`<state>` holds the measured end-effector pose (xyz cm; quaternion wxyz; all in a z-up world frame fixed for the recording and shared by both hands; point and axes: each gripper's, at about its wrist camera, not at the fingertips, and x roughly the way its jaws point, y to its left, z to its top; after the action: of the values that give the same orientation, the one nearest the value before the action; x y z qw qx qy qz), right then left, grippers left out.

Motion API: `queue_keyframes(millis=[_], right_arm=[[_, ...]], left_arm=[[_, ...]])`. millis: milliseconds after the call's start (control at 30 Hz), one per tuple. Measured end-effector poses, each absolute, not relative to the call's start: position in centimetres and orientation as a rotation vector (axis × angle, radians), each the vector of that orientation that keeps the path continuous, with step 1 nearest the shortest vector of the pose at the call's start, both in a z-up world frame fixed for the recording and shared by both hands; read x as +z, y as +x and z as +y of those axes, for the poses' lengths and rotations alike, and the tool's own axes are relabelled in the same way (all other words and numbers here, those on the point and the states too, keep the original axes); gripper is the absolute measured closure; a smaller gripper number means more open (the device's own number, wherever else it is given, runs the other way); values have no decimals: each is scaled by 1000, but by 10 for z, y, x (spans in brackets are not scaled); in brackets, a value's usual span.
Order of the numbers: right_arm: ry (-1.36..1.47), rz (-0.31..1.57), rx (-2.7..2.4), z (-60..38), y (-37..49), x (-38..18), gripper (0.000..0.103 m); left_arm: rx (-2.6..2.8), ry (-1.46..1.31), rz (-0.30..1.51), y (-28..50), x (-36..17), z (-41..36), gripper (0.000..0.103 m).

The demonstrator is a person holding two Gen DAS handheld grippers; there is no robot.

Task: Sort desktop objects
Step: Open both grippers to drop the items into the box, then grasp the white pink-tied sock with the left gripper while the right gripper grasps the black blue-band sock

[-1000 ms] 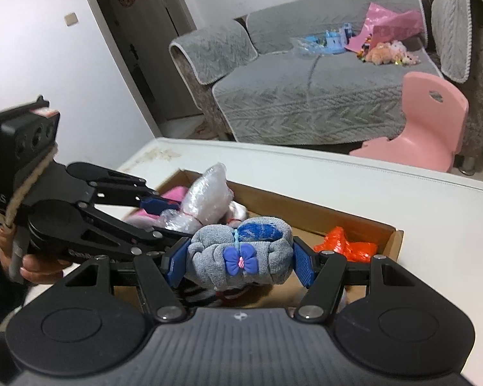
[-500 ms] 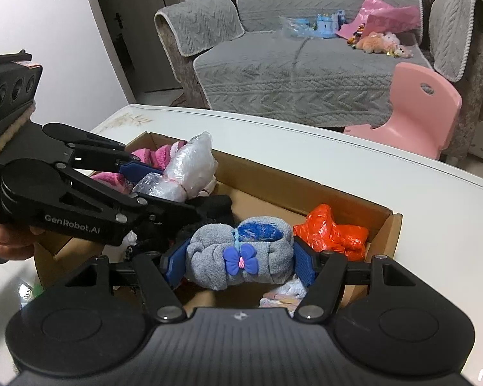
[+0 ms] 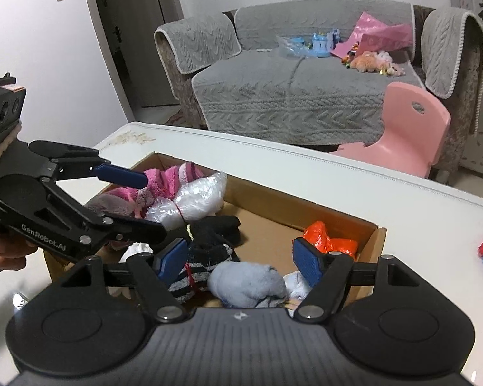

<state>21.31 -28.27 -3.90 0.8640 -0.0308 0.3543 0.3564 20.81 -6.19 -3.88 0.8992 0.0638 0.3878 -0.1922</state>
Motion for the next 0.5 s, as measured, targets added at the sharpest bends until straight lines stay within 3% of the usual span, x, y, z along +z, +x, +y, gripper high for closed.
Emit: queue_keyframes(millis=[233,367,500], right_arm=[[-47,662,790,-300,161,-19,32],[-31,640,821,-314,115,-16,32],[-33,644,874,-323,68,-18,32]], left_arm=[[-411,114,746,152,-24,-33,16],[-402,113,725,103,-24,-12,8],[-423,135,742,53,-36,4,7]])
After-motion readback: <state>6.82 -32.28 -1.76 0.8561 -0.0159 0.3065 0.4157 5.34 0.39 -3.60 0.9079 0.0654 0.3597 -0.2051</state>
